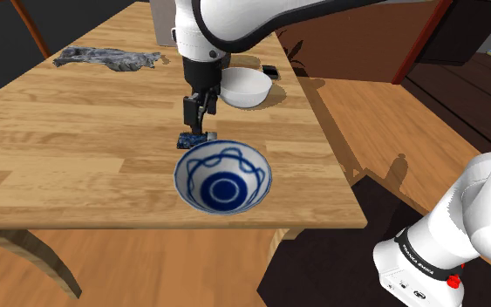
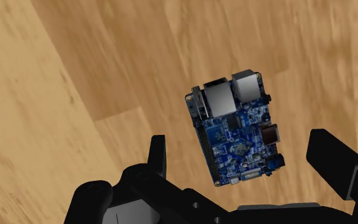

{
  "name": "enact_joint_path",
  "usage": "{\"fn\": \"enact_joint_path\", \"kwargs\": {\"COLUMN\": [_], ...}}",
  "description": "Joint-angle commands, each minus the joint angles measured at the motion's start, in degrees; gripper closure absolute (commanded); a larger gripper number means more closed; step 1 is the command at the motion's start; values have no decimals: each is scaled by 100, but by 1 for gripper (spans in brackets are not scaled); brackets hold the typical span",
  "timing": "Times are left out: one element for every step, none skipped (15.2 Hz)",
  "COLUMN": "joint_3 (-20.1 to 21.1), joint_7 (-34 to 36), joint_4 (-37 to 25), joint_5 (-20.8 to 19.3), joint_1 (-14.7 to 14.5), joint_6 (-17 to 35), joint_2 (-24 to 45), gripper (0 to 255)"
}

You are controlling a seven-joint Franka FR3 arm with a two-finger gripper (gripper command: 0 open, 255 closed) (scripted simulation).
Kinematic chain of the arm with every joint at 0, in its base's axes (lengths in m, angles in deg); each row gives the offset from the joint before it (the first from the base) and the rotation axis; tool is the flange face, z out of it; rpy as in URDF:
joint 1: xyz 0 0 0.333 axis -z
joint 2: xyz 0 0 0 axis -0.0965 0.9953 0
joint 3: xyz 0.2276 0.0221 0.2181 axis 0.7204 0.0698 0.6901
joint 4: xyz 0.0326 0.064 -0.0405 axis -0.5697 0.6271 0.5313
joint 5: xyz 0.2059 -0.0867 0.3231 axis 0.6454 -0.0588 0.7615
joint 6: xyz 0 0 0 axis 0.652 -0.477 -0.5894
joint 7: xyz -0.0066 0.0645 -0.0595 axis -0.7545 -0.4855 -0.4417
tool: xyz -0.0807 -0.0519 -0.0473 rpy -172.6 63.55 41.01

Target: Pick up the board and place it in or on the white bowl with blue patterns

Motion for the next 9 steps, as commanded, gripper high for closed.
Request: {"fn": "enact_joint_path", "kwargs": {"joint_3": [69, 64, 62, 59, 57, 54, 52, 49, 47], "joint_7": [-22, -18, -13, -8, -2, 3, 10, 16, 19], "joint_4": [-384, -327, -271, -217, -164, -112, -63, -14, 15], "joint_5": [-121, -128, -135, -142, -150, -159, -168, -178, -183], "joint_1": [-121, -124, -125, -126, -127, -128, -129, -131, -132], "joint_6": [-43, 28, 100, 171, 241, 311, 381, 451, 491], "joint_2": [345, 360, 377, 395, 413, 433, 454, 477, 489], "gripper": [0, 0, 0, 0, 0, 0, 0, 0, 0]}}
